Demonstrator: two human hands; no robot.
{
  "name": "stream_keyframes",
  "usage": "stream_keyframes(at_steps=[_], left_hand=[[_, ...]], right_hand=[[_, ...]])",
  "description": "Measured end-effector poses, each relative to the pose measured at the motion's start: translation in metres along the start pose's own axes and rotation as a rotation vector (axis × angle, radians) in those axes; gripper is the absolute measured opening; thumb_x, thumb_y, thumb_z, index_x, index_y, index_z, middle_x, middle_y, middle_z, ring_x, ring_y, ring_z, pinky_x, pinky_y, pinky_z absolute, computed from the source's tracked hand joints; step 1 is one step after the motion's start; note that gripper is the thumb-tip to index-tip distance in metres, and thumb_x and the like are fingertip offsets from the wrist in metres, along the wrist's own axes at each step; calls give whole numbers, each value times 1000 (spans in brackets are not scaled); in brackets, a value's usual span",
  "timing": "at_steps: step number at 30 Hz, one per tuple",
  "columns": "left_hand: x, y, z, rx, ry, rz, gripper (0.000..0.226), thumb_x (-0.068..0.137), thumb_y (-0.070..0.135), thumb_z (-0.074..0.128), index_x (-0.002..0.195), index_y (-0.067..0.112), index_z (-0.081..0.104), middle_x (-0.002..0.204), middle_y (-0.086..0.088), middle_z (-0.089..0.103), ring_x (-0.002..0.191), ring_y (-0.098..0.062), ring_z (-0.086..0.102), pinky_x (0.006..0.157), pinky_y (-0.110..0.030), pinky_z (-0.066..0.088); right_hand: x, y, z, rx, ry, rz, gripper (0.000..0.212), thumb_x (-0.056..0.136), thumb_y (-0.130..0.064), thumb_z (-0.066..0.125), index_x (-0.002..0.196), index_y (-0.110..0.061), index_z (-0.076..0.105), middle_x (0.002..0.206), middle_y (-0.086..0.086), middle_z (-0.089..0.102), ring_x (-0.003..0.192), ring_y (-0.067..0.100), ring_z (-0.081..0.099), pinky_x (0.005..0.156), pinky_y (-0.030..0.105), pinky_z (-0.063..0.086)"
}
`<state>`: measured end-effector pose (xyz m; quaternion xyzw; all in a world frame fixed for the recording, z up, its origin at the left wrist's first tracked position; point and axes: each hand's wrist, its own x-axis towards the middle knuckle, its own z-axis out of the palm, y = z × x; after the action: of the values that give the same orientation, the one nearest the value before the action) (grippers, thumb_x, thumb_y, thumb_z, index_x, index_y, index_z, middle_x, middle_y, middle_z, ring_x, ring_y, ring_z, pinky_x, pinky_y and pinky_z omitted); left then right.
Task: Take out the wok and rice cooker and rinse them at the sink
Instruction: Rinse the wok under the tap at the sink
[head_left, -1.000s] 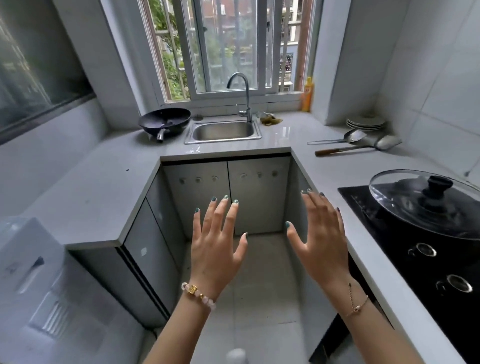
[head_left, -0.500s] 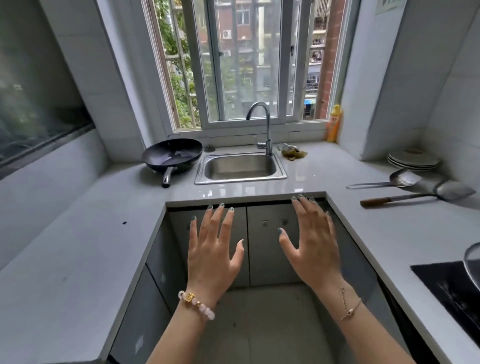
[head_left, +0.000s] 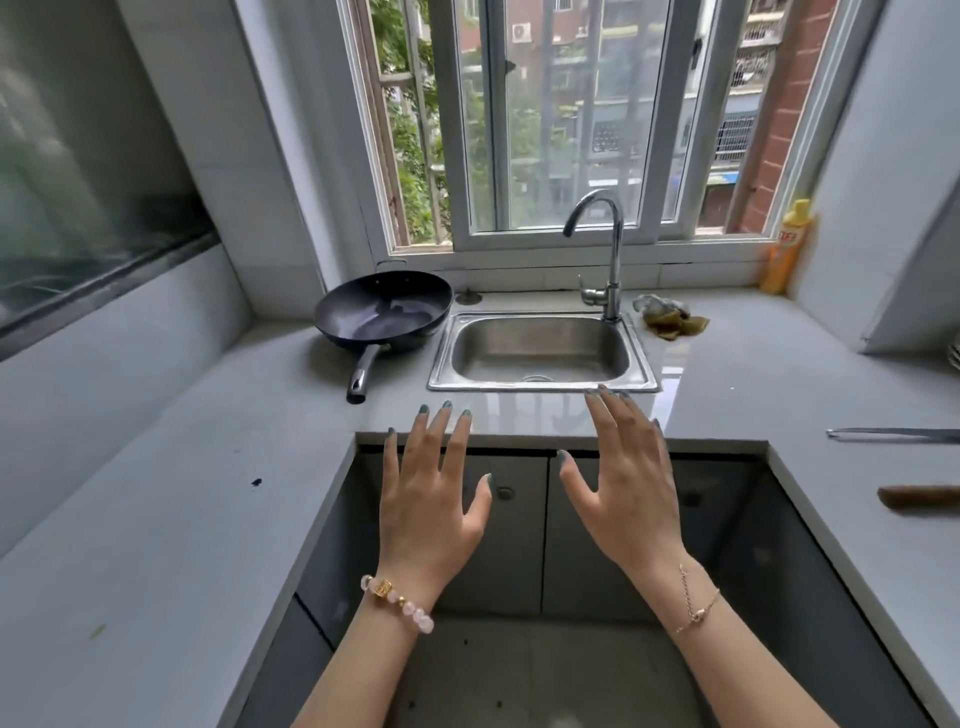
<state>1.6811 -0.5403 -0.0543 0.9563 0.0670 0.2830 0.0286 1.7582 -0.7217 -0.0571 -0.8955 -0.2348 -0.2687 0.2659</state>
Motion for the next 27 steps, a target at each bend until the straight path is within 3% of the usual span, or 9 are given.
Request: stream_keyframes(at_steps=[4,13,24,27], left_hand=[[58,-7,37,31,-5,-29,61,82,43,39,138,18,34,143,-5,39,137,-22,28,115,-45,12],[182,-19,112,56,-42,-93,62,82,43,41,139,19,34,142,-4,42,135,-23,32,112,-47,19],[230,-100,141,166,-112,-274,58,84,41,38,135,14,38,137,-10,49,131,-27,39,106,-52,32],[235,-139,147,183,-124,-318,58,82,38,50,134,13,40,136,-11,51,128,-31,46,105,-52,34]], right_hand=[[59,28,42,26,-36,-30,61,86,-46,41,139,-14,37,142,4,42,135,22,31,108,52,35],[188,81,120,79,-98,-98,59,86,-43,44,138,-15,37,141,3,42,135,21,31,103,54,39],[258,83,212,136,-215,-165,57,86,-42,42,135,-13,43,141,6,46,134,26,36,104,52,37],[269,72,237,127,-256,-163,59,87,-43,39,136,-12,45,141,6,46,134,24,34,106,51,36]])
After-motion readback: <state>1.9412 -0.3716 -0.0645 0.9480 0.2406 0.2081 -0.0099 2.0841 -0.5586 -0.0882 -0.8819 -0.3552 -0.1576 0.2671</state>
